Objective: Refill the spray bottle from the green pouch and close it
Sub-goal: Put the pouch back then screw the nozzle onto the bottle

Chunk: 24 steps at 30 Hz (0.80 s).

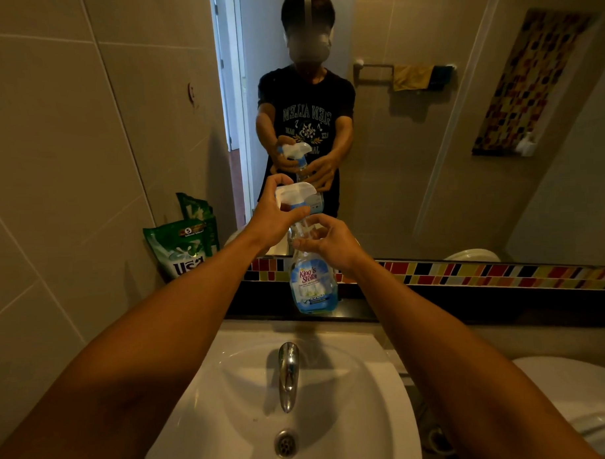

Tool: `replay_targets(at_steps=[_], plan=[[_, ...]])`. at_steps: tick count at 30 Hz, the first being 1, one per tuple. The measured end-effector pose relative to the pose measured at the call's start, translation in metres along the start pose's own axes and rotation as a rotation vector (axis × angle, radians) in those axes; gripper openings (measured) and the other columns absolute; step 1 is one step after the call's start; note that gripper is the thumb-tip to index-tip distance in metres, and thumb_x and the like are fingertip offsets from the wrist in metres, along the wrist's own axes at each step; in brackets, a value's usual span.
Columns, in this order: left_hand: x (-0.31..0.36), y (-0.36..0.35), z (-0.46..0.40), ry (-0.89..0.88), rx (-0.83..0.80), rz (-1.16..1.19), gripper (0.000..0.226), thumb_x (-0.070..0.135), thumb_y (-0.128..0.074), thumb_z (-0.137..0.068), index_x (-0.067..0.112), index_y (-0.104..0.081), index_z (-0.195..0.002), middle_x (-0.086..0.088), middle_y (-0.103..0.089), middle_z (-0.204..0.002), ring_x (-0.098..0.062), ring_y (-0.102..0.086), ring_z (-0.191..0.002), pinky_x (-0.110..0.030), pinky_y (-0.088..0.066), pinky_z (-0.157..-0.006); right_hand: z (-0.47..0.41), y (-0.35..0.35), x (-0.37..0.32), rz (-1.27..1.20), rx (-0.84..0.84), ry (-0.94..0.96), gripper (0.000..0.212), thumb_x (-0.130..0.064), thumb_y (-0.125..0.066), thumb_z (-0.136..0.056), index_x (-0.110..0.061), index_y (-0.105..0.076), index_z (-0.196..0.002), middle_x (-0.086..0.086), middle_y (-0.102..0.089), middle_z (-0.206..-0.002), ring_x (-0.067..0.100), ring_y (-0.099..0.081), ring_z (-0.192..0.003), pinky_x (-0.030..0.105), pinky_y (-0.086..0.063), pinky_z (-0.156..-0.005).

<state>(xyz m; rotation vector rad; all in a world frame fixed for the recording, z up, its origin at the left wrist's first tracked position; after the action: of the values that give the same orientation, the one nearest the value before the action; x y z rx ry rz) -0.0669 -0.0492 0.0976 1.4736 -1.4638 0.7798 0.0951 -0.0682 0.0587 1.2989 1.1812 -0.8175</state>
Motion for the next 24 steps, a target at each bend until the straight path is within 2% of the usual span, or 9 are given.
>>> replay_targets(at_steps=[3,5,8,11,14,17,21,24], plan=[[0.0017,0.0023,-0.0016,0.04,-0.014,-0.004,0.059,0.0,-0.071,-0.086,0.021,-0.042,-0.133,-0.003,-0.05,-0.126,-0.025,-0.059,-0.113,-0.02,-0.059,-0.072,0.0025,0.0003,-0.0012,-0.013,-0.001,-0.014,0.05,-0.017,-0.084,-0.084,-0.015,-0.061,-0.128,0.002,-0.075,-0.097,0.015,-0.075,-0.085,0.031,-0.062,-0.073],[0.0011,0.0037,-0.0027,0.042,-0.02,-0.016,0.059,0.001,-0.071,-0.087,0.02,-0.042,-0.134,-0.003,-0.05,-0.126,-0.025,-0.057,-0.115,-0.015,-0.057,-0.068,0.0036,0.0004,-0.0023,-0.015,-0.001,-0.02,0.051,-0.016,-0.083,-0.085,-0.014,-0.06,-0.13,0.001,-0.075,-0.1,0.015,-0.075,-0.087,0.029,-0.062,-0.072],[-0.0005,0.0042,-0.0017,0.005,-0.026,-0.003,0.056,0.012,-0.076,-0.087,0.022,-0.041,-0.13,-0.009,-0.052,-0.13,-0.028,-0.061,-0.113,-0.025,-0.06,-0.078,0.0037,-0.0009,-0.0048,0.012,-0.008,0.001,0.049,-0.016,-0.083,-0.085,-0.015,-0.061,-0.129,0.001,-0.074,-0.101,0.015,-0.074,-0.088,0.029,-0.062,-0.075],[-0.0011,0.0029,-0.0017,-0.011,-0.017,-0.007,0.055,0.01,-0.077,-0.085,0.026,-0.041,-0.124,-0.009,-0.053,-0.127,-0.03,-0.062,-0.112,-0.033,-0.061,-0.082,0.004,-0.0015,-0.004,0.017,-0.003,0.011,0.047,-0.016,-0.083,-0.085,-0.014,-0.062,-0.127,0.002,-0.073,-0.098,0.014,-0.073,-0.085,0.03,-0.062,-0.076],[-0.0001,0.003,-0.0023,0.001,-0.018,0.003,0.052,0.005,-0.073,-0.087,0.024,-0.044,-0.125,-0.002,-0.052,-0.121,-0.028,-0.062,-0.111,-0.029,-0.06,-0.078,0.004,-0.0001,-0.0027,0.016,0.011,0.0,0.048,-0.015,-0.084,-0.085,-0.011,-0.061,-0.127,0.0,-0.072,-0.091,0.01,-0.073,-0.076,0.026,-0.061,-0.071],[-0.0006,0.0023,-0.0032,0.033,-0.017,0.003,0.052,0.004,-0.071,-0.088,0.023,-0.045,-0.128,-0.005,-0.053,-0.125,-0.029,-0.061,-0.115,-0.029,-0.06,-0.08,0.0038,0.0019,-0.0011,0.0,0.016,-0.012,0.049,-0.013,-0.083,-0.085,-0.01,-0.061,-0.128,-0.002,-0.073,-0.091,0.008,-0.074,-0.074,0.023,-0.06,-0.068],[0.0008,-0.0019,0.0002,-0.004,-0.005,0.024,0.054,0.012,-0.077,-0.086,0.023,-0.042,-0.126,0.001,-0.055,-0.119,-0.024,-0.063,-0.108,-0.03,-0.059,-0.082,0.0044,0.001,-0.0035,0.011,0.003,0.006,0.051,-0.015,-0.084,-0.084,-0.01,-0.06,-0.129,0.002,-0.072,-0.096,0.014,-0.073,-0.083,0.029,-0.063,-0.075],[0.002,-0.0038,0.0002,-0.028,-0.003,0.022,0.055,0.006,-0.076,-0.086,0.02,-0.041,-0.127,-0.002,-0.054,-0.121,-0.024,-0.062,-0.109,-0.027,-0.058,-0.078,0.0044,0.0015,-0.0038,0.011,0.005,0.013,0.05,-0.016,-0.084,-0.084,-0.011,-0.061,-0.129,0.005,-0.073,-0.098,0.017,-0.073,-0.086,0.035,-0.064,-0.08]])
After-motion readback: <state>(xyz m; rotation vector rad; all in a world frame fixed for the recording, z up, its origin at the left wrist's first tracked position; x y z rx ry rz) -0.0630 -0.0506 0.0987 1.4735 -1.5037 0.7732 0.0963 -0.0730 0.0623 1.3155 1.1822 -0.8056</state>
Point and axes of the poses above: each hand's wrist, its own z-axis away from the middle knuckle, its own y-axis out of the back of the hand, x = y × z, the point moved 1 cm from there along -z, towards the middle knuckle
